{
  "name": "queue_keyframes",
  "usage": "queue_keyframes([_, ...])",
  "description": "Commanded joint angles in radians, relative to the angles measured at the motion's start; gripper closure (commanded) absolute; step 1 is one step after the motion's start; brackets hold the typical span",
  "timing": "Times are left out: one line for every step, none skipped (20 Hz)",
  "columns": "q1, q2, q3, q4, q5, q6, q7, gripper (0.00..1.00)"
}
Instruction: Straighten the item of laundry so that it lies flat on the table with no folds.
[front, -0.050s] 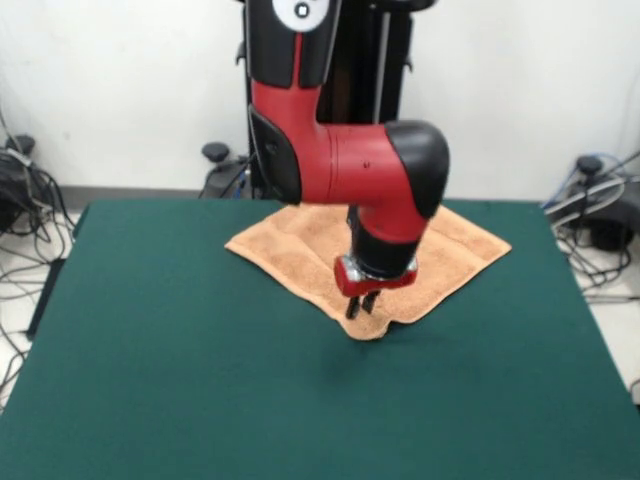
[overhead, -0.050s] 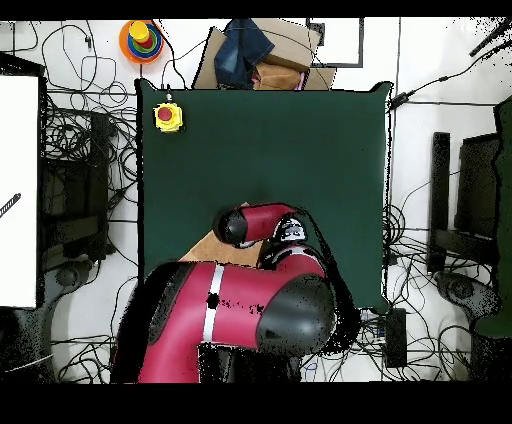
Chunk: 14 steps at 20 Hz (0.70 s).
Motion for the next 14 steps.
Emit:
queue_keyframes([-0.041, 0.206, -0.117, 0.155, -0.100, -0.322, 0.209, 1.00])
queue_keyframes([-0.039, 0.197, -0.116, 0.165, -0.086, -0.317, 0.206, 1.00])
queue_keyframes([-0.037, 0.189, -0.114, 0.175, -0.072, -0.313, 0.202, 1.00])
queue_keyframes([-0.045, 0.180, -0.104, 0.185, -0.046, -0.300, 0.207, 1.00])
queue_keyframes([-0.052, 0.174, -0.098, 0.198, -0.030, -0.298, 0.206, 1.00])
queue_keyframes([-0.042, 0.173, -0.104, 0.200, -0.007, -0.307, 0.216, 1.00])
queue_keyframes([-0.033, 0.176, -0.112, 0.199, 0.008, -0.313, 0.219, 1.00])
queue_keyframes([-0.023, 0.180, -0.120, 0.197, 0.023, -0.319, 0.222, 1.00])
queue_keyframes([-0.028, 0.184, -0.119, 0.200, 0.028, -0.337, 0.223, 1.00])
queue_keyframes([-0.034, 0.187, -0.116, 0.201, 0.026, -0.339, 0.214, 1.00])
queue_keyframes([-0.040, 0.190, -0.113, 0.201, 0.023, -0.340, 0.205, 1.00])
queue_keyframes([-0.044, 0.192, -0.111, 0.200, 0.010, -0.344, 0.189, 1.00])
queue_keyframes([-0.047, 0.197, -0.112, 0.196, 0.004, -0.352, 0.180, 1.00])
queue_keyframes([-0.053, 0.204, -0.111, 0.193, 0.002, -0.362, 0.178, 1.00])
